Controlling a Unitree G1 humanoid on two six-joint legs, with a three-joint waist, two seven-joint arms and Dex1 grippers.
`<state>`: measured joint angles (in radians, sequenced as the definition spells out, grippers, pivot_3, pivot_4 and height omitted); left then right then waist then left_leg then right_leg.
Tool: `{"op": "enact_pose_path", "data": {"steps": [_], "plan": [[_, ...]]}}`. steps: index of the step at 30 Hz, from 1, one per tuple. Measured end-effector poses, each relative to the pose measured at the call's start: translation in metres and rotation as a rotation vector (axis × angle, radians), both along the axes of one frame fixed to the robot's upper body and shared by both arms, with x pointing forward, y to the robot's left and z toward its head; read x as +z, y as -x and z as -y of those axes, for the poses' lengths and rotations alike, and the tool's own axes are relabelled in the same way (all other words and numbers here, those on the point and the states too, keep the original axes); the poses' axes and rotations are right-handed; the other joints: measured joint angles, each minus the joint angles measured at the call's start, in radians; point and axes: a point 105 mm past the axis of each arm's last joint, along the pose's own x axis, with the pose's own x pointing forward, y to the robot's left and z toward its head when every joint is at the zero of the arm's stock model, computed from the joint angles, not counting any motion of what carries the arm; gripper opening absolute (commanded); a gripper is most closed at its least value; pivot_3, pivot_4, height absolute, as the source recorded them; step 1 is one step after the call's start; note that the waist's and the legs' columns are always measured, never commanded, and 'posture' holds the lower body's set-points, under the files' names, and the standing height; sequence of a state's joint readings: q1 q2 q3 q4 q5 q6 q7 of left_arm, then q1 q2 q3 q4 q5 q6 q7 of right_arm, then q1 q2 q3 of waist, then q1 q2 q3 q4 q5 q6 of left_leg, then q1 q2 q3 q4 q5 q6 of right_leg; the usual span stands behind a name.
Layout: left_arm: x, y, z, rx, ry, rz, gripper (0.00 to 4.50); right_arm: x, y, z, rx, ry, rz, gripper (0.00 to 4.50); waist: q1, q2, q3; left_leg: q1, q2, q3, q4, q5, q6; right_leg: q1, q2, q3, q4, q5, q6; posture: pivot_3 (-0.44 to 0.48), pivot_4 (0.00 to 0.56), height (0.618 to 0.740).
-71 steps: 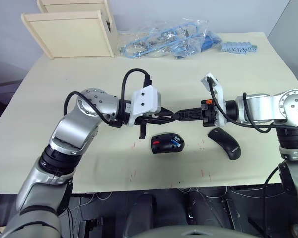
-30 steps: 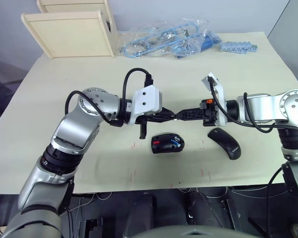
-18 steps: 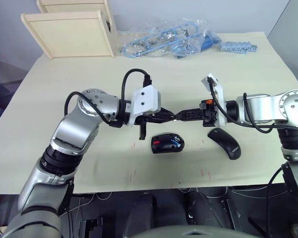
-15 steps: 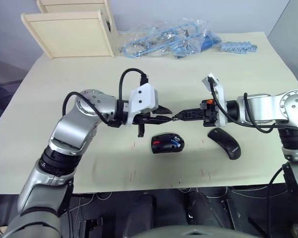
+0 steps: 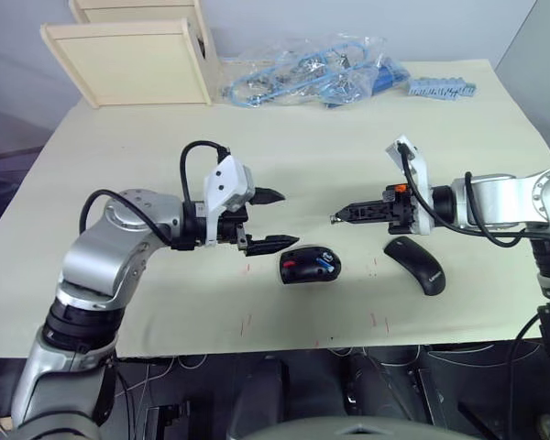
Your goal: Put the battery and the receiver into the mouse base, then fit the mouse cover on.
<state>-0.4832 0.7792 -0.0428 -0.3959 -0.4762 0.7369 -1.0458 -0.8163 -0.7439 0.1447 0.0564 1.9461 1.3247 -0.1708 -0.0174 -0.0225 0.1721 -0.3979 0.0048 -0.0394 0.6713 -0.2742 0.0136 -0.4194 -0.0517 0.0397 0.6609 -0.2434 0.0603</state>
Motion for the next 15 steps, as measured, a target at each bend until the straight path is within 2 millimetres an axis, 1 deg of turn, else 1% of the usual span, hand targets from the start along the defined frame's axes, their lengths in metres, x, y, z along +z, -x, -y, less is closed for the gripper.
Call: {"op": "enact_pose_path", "data": {"steps": [4,9,11,12,15], "plan": [[-0.005,0.008,0.001,-0.022,-0.002,0.01,4.43,-0.003,0.0,0.012,-0.028,0.019,-0.006,0.0,0.002,0.0,0.0,0.0,0.0,0.0,0.0,0.0,0.0,0.0,0.0,0.0,-0.001,0.0,0.0,0.0,0.15,0.74],[-0.012,0.016,0.0,-0.042,-0.022,0.018,4.43,-0.009,0.008,0.028,-0.046,0.083,0.001,0.0,0.002,0.0,0.0,0.0,0.0,0.0,0.0,0.0,0.0,0.0,0.0,0.0,-0.001,0.0,0.0,0.0,0.15,0.74],[-0.018,0.019,-0.001,-0.051,-0.025,0.005,4.43,-0.011,0.015,0.038,-0.055,0.125,0.012,0.0,0.003,0.0,0.0,0.0,0.0,0.0,0.0,0.0,0.0,0.0,0.0,0.0,-0.001,0.0,0.0,0.0,0.15,0.74],[-0.024,0.023,-0.001,-0.061,-0.028,-0.018,4.43,-0.012,0.021,0.047,-0.063,0.153,0.023,0.0,0.004,0.0,0.0,0.0,0.0,0.0,0.0,0.0,0.0,0.0,0.0,0.0,-0.001,0.0,0.0,0.0,0.15,0.74],[-0.03,0.027,-0.001,-0.08,-0.027,-0.043,4.43,-0.012,0.032,0.055,-0.058,0.179,0.039,0.0,0.004,0.0,0.0,0.0,0.0,0.0,0.0,0.0,0.0,0.001,0.0,0.0,-0.001,0.0,0.0,0.0,0.15,0.74]]}}
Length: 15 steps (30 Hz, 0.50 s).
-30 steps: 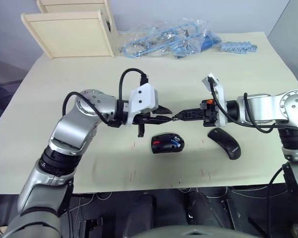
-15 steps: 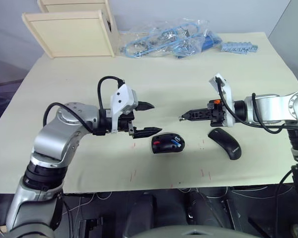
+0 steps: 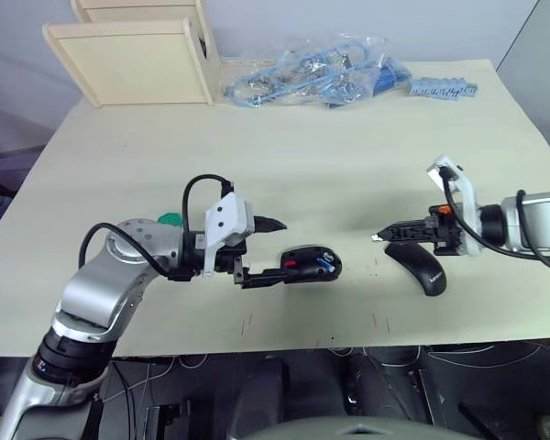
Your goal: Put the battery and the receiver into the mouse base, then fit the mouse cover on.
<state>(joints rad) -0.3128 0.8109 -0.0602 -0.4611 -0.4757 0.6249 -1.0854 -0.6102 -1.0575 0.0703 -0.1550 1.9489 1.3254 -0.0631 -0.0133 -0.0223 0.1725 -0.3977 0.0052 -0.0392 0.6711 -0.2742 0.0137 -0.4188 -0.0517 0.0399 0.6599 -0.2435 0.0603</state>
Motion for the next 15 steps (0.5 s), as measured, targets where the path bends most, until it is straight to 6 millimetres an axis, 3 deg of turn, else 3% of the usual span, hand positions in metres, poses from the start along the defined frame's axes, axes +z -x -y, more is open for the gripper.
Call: {"op": "enact_pose_path", "data": {"steps": [15], "plan": [[-0.044,-0.014,0.002,-0.037,-0.018,-0.024,4.43,-0.01,0.055,0.021,0.011,-0.042,0.056,0.0,0.003,0.0,0.0,0.001,0.0,0.001,0.001,0.0,0.0,0.001,0.001,0.001,0.0,0.0,0.0,0.0,0.15,0.74]]}}
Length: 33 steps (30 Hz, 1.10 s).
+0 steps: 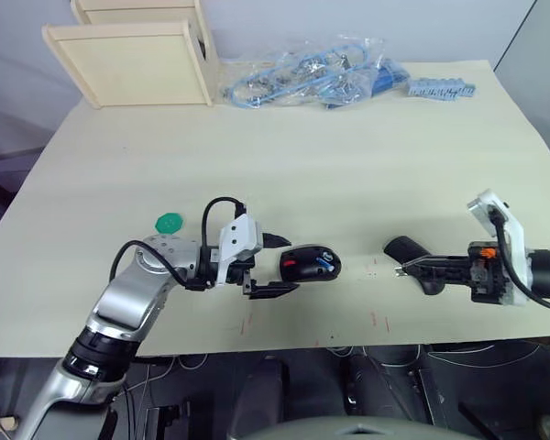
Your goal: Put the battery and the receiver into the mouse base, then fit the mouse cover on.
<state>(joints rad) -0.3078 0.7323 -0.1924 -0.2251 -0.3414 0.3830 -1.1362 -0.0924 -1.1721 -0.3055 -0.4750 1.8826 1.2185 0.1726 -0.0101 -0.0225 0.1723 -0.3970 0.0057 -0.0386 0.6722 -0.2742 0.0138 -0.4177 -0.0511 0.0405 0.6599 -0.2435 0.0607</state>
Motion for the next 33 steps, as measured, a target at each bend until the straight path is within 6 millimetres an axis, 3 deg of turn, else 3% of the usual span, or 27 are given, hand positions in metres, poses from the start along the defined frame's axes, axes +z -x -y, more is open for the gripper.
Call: {"op": "enact_pose_path", "data": {"steps": [5,16,33], "plan": [[-0.018,-0.009,0.005,-0.028,-0.028,-0.008,4.43,-0.017,0.017,0.013,-0.053,0.007,-0.033,0.0,0.006,0.0,0.0,0.0,-0.001,0.0,0.0,0.0,0.0,0.001,0.0,0.0,-0.001,0.0,0.001,0.0,0.15,0.74],[-0.025,-0.023,0.016,-0.049,-0.042,0.019,4.43,-0.032,0.034,0.026,-0.099,0.01,-0.046,0.0,-0.001,0.0,0.0,0.002,-0.001,0.0,0.001,0.0,0.0,0.003,0.0,0.0,-0.001,0.0,0.001,0.0,0.15,0.74],[-0.033,-0.024,0.028,-0.062,-0.038,0.014,4.43,-0.04,0.035,0.034,-0.125,0.021,-0.03,0.0,0.0,0.0,0.0,0.002,-0.001,0.0,0.001,0.0,0.0,0.003,0.0,0.0,-0.001,0.0,0.001,0.0,0.15,0.74]]}}
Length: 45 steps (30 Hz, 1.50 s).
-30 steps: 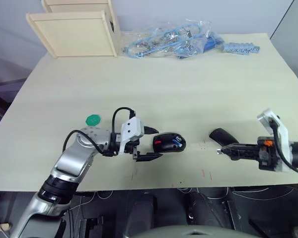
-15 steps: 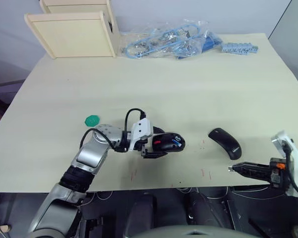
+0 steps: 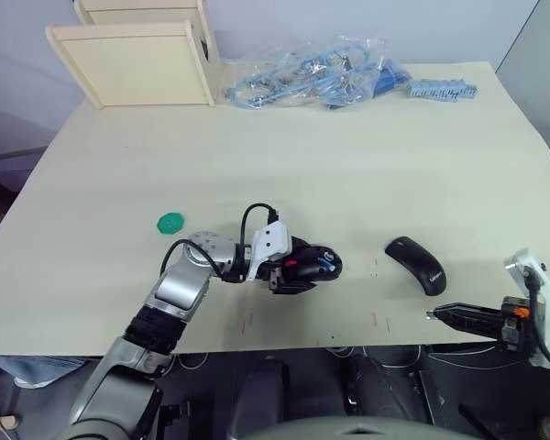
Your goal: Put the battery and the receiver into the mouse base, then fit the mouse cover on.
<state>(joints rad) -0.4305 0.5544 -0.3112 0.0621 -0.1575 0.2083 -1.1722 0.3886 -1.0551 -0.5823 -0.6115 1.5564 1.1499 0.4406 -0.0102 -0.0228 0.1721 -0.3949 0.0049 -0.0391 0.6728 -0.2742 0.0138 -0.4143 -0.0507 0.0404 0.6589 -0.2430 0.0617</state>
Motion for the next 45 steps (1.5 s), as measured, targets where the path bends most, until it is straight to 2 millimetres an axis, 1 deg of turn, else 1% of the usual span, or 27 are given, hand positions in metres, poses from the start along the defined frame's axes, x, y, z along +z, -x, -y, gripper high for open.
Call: {"op": "enact_pose_path", "data": {"steps": [22,25,26,27,35,40,45], "plan": [[0.003,-0.003,0.005,0.002,0.022,-0.021,4.43,0.002,-0.004,-0.002,0.011,0.008,0.022,0.0,0.0,0.0,0.0,0.0,0.0,0.0,0.0,0.0,0.0,0.0,0.0,0.0,0.0,0.0,0.0,0.0,0.15,0.74],[0.003,-0.002,0.005,0.002,0.023,-0.022,3.67,0.002,-0.004,-0.002,0.011,0.008,0.022,0.0,0.0,0.0,0.0,0.0,0.0,0.0,0.0,0.0,0.0,0.0,0.0,0.0,0.0,0.0,0.0,0.0,0.15,0.74],[0.003,-0.002,0.005,0.001,0.026,-0.024,3.18,0.002,-0.004,-0.002,0.011,0.008,0.022,0.0,0.0,0.0,0.0,0.0,0.0,0.0,0.0,0.0,0.0,0.0,0.0,0.0,0.0,0.0,0.0,0.0,0.15,0.74],[0.003,-0.002,0.005,0.001,0.027,-0.025,3.0,0.002,-0.004,-0.002,0.011,0.008,0.023,0.0,0.0,0.0,0.0,0.0,0.0,0.0,0.0,0.0,0.0,0.0,0.0,0.0,0.0,0.0,0.0,0.0,0.15,0.74],[0.003,0.0,0.005,0.021,0.036,-0.024,3.0,0.006,-0.009,-0.004,0.021,0.018,0.047,0.0,-0.001,0.0,0.0,0.001,0.0,0.0,0.0,0.0,0.0,0.0,0.0,0.0,0.0,0.0,0.0,0.0,0.15,0.74],[0.002,0.007,0.006,0.051,0.044,-0.038,3.0,0.01,-0.012,-0.01,0.059,0.031,0.06,0.0,-0.001,0.0,0.0,0.001,0.0,0.0,0.0,0.0,0.0,0.0,0.0,0.0,0.001,0.0,0.0,0.0,0.15,0.74],[0.004,0.007,0.007,0.069,0.045,-0.033,3.0,0.012,-0.016,-0.015,0.096,0.061,0.07,0.0,0.0,0.0,0.0,0.0,0.0,0.0,0.001,0.0,0.0,0.001,0.0,0.0,0.001,0.0,0.0,0.0,0.15,0.74]]}}
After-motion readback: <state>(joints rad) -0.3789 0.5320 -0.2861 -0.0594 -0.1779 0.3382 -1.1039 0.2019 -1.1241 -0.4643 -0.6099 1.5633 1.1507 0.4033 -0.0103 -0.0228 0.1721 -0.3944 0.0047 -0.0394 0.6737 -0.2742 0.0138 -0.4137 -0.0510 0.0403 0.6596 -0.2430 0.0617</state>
